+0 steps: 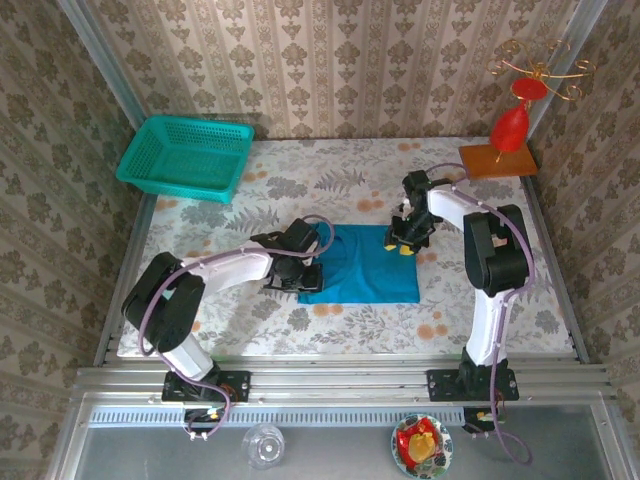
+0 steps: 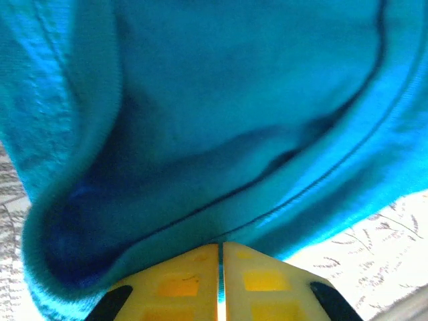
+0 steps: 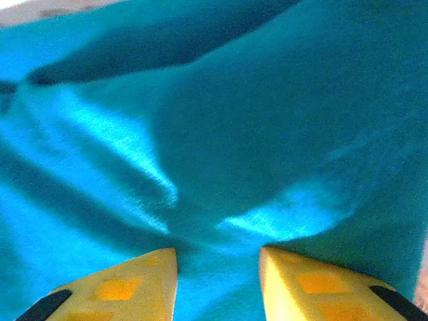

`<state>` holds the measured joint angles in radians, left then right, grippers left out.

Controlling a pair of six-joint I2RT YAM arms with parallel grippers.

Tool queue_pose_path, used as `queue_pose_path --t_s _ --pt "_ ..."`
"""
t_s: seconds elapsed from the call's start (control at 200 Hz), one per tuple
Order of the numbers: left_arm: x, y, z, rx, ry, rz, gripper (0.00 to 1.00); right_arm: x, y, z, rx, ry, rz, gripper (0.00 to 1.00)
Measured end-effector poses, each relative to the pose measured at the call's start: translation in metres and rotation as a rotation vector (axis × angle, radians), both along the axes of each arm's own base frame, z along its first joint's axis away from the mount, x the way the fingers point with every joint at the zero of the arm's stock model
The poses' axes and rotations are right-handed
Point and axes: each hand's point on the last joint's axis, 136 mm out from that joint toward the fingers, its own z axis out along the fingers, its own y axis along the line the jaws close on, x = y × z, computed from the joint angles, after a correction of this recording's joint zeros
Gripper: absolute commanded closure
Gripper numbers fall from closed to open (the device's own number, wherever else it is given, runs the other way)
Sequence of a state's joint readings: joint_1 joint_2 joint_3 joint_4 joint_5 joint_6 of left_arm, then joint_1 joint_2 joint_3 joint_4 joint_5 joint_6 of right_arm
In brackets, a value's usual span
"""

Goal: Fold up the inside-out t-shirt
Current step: Rotate the T-shirt at the center of the table.

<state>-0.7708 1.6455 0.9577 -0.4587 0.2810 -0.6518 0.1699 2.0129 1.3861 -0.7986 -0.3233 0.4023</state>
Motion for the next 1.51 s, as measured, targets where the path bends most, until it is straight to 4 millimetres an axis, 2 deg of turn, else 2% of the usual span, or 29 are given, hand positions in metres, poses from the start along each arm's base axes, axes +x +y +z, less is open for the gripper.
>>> queue_pose_path --t_s 0.18,0.26,0.41,0.545,0.645,0.73,0.835,0.935,1.0,1.1,1.18,1.245,1.33,1.395,1.455,1.505 --pt "0.01 0.014 -0.019 0.059 0.017 0.034 0.9 0.0 -0.003 0.0 0.02 0.009 -0.013 0.62" --pt "0.02 0.018 -0.019 0.049 0.017 0.045 0.9 -0.007 -0.005 0.0 0.02 0.011 -0.014 0.62" --pt "0.058 0.028 -0.018 0.031 0.001 0.075 0.91 -0.05 -0.007 -0.001 0.016 0.062 -0.032 0.63" --pt "0.095 0.03 -0.018 0.001 -0.005 0.071 0.91 -0.097 0.001 -0.001 0.006 0.106 -0.035 0.63" --pt "0.126 0.026 -0.016 -0.02 -0.027 0.057 0.91 -0.13 0.023 -0.002 0.007 0.114 -0.007 0.63" --pt "0.149 0.019 -0.015 -0.029 -0.048 0.027 0.91 -0.154 0.055 -0.003 0.028 0.113 0.031 0.63" --pt "0.175 0.005 -0.013 -0.047 -0.086 -0.012 0.91 -0.171 0.099 -0.001 0.071 0.097 0.078 0.63" --pt "0.192 -0.006 -0.01 -0.071 -0.117 -0.039 0.9 -0.179 0.135 0.005 0.12 0.094 0.116 0.63" --pt "0.196 -0.009 -0.005 -0.078 -0.136 -0.048 0.89 -0.173 0.149 0.015 0.145 0.077 0.122 0.62" --pt "0.197 -0.007 0.013 -0.092 -0.169 -0.049 0.86 -0.144 0.156 0.039 0.186 0.015 0.099 0.61" --pt "0.189 -0.004 0.039 -0.105 -0.205 -0.05 0.84 -0.117 0.147 0.057 0.21 -0.041 0.068 0.61" --pt "0.175 -0.002 0.068 -0.118 -0.246 -0.058 0.84 -0.095 0.131 0.066 0.214 -0.076 0.031 0.61" --pt "0.145 -0.011 0.105 -0.148 -0.297 -0.092 0.86 -0.067 0.103 0.073 0.2 -0.104 -0.013 0.61" --pt "0.112 -0.025 0.12 -0.173 -0.306 -0.134 0.87 -0.044 0.084 0.078 0.188 -0.128 -0.04 0.61" --pt "0.081 -0.039 0.118 -0.185 -0.284 -0.181 0.89 -0.02 0.069 0.082 0.18 -0.15 -0.06 0.61" --pt "0.052 -0.052 0.106 -0.187 -0.235 -0.217 0.89 0.0 0.059 0.082 0.178 -0.169 -0.071 0.61"
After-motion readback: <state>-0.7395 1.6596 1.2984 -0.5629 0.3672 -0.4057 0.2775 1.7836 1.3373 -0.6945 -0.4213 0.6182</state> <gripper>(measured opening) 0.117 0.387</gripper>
